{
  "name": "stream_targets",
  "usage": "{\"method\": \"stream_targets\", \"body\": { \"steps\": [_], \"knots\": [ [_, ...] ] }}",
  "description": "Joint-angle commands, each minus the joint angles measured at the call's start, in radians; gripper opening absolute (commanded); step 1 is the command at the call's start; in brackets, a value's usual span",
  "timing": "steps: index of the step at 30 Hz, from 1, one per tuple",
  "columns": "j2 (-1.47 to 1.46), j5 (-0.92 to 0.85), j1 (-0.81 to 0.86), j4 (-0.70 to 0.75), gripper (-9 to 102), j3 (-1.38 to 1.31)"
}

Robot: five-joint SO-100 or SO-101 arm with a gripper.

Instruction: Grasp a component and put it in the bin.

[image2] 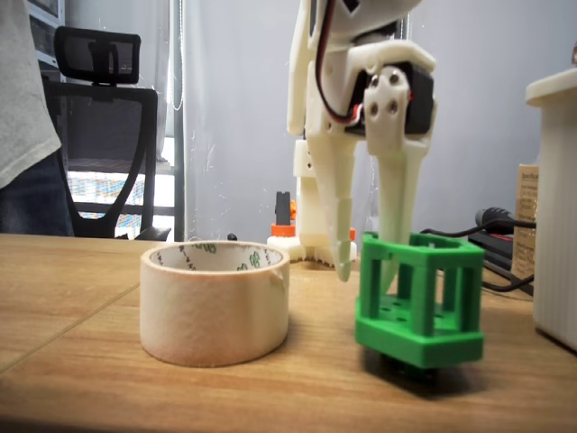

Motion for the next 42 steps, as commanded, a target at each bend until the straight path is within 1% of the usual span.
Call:
{"method": "stream_targets", "body": {
  "steps": [1,7,14,25,29,37,42],
  "knots": [
    [0.005,0.009,0.011,0.0,5,-0.054],
    [0.008,0.009,0.011,0.0,0,-0.055],
    [0.026,0.009,0.011,0.0,0,-0.066],
    [0.133,0.011,0.011,0.011,0,-0.284],
    [0.178,0.012,0.012,0.018,0,-0.311],
    [0.353,-0.002,0.028,0.02,0,-0.287],
    [0.457,-0.005,0.038,0.02,0,-0.129]
  ]
}}
